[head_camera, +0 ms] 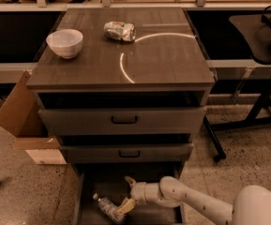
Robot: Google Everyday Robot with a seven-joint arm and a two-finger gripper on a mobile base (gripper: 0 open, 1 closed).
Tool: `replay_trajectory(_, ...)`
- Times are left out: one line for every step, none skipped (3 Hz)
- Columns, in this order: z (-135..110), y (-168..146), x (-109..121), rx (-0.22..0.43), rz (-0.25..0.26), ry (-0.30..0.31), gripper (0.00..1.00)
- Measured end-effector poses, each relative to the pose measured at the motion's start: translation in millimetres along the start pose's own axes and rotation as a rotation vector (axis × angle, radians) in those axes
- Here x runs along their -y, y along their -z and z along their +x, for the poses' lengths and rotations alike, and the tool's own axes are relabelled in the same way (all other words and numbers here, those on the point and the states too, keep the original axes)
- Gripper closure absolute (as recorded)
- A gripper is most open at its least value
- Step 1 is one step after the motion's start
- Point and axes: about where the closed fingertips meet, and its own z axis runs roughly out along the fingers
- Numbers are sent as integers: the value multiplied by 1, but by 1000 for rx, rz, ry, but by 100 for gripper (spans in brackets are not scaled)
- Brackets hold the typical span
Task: Place blue plastic bottle into bottom drawer
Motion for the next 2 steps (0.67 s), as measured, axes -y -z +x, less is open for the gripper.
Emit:
replay_trajectory(-35,29,-3,67,-57,58,0)
replay_trajectory(-61,51,-7,96,-104,98,0)
